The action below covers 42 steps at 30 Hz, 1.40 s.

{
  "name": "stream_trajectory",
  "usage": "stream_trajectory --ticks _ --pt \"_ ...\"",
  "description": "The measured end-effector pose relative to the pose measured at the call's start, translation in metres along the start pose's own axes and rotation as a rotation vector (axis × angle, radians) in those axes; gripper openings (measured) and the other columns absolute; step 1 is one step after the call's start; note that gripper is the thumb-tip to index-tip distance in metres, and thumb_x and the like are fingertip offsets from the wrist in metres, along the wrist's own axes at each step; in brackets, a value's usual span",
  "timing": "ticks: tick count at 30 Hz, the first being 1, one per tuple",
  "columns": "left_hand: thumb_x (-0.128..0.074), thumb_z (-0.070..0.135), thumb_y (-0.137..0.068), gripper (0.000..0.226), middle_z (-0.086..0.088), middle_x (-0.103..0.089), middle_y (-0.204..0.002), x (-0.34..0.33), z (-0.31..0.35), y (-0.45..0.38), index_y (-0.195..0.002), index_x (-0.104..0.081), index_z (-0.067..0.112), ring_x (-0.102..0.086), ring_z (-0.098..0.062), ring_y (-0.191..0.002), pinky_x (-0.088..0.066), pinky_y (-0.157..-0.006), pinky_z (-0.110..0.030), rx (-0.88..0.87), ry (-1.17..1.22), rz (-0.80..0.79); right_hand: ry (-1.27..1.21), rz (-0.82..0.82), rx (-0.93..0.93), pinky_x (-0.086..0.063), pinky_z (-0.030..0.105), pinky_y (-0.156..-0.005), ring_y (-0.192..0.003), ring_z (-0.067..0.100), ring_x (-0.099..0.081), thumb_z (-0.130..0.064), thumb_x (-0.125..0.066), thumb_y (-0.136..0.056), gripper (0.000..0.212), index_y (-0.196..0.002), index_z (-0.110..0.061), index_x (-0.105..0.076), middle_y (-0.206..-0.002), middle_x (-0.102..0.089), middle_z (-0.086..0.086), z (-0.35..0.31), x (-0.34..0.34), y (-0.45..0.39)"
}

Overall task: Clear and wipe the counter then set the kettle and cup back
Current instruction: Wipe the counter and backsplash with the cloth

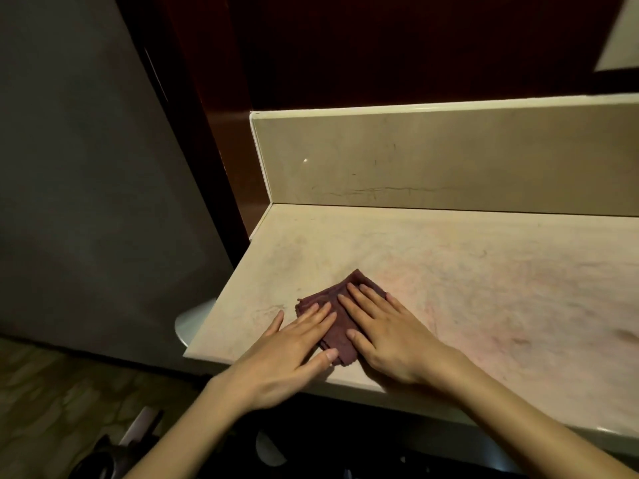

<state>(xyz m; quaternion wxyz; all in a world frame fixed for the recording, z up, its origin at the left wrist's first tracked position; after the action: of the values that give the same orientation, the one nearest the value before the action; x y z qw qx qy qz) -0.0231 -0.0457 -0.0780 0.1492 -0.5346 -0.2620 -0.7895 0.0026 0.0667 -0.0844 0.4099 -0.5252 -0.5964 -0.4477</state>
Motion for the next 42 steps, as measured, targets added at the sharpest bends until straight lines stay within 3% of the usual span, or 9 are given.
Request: stream_trajectory --ticks 6,10,16,23,30,42 --pt "-0.021 0.059 -0.096 0.06 0.032 0.017 -0.147 -0.018 0.031 0.029 -0.148 0.004 0.044 0.025 0.024 -0.126 0.018 -0.113 -0.025 -0.018 -0.003 -0.017 -0.02 0.0 0.002 0.013 0.027 -0.114 -0.142 0.003 0.019 -0.049 -0.016 -0.099 0.06 -0.152 -0.031 0.006 -0.158 0.016 -0.01 -0.006 -0.009 0.046" --pt "-0.02 0.064 -0.092 0.064 0.034 0.02 -0.145 -0.023 0.038 0.031 -0.148 0.005 0.045 0.027 0.024 -0.124 0.019 -0.111 -0.025 -0.006 -0.04 -0.025 -0.02 0.005 0.014 0.014 0.027 -0.113 -0.14 0.001 0.023 -0.06 0.009 -0.072 0.085 -0.152 -0.032 0.007 -0.158 0.017 -0.011 -0.006 -0.014 0.057" --pt "-0.013 0.072 -0.085 0.072 0.03 0.019 -0.148 -0.017 0.034 0.005 -0.148 0.006 0.044 0.021 0.016 -0.134 0.016 -0.115 -0.029 0.011 -0.043 -0.042 -0.01 -0.02 -0.023 0.012 0.029 -0.116 -0.144 0.005 0.018 -0.045 -0.019 -0.102 0.059 -0.152 -0.028 0.006 -0.159 0.016 -0.009 0.012 -0.005 0.043" --pt "-0.018 0.059 -0.096 0.062 0.027 0.016 -0.146 0.005 0.025 -0.06 -0.15 0.004 0.037 0.015 0.011 -0.135 0.012 -0.118 -0.035 -0.018 -0.065 -0.058 -0.007 -0.027 -0.096 0.011 0.031 -0.116 -0.145 0.008 0.016 -0.045 -0.018 -0.102 0.058 -0.152 -0.028 0.006 -0.159 0.015 -0.006 0.055 0.011 0.002" --pt "-0.017 0.048 -0.101 0.054 0.019 0.007 -0.156 0.027 0.004 -0.133 -0.151 -0.001 0.035 0.011 0.008 -0.138 0.01 -0.118 -0.04 -0.071 -0.041 -0.043 0.006 -0.028 -0.182 0.007 0.035 -0.118 -0.146 0.011 0.014 -0.043 -0.018 -0.102 0.059 -0.153 -0.025 0.006 -0.16 0.014 -0.003 0.103 0.026 -0.05" --pt "-0.02 0.042 -0.103 0.05 0.014 0.0 -0.159 0.061 -0.009 -0.24 -0.151 -0.01 0.032 0.003 -0.002 -0.145 0.007 -0.117 -0.048 -0.088 -0.05 -0.065 0.022 -0.039 -0.289 0.005 0.035 -0.118 -0.147 0.011 0.011 -0.042 -0.018 -0.103 0.057 -0.152 -0.025 0.005 -0.16 0.013 -0.002 0.178 0.05 -0.116"
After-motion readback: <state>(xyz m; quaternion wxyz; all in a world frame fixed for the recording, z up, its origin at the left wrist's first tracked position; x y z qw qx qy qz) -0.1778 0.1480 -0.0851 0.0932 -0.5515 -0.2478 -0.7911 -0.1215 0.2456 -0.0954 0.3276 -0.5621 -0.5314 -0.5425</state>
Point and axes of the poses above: each hand's wrist, its own y-axis away from the middle knuckle, its own x-axis out of the back of the hand, z = x × y, the point moved 9 cm from there along -y, towards the middle knuckle
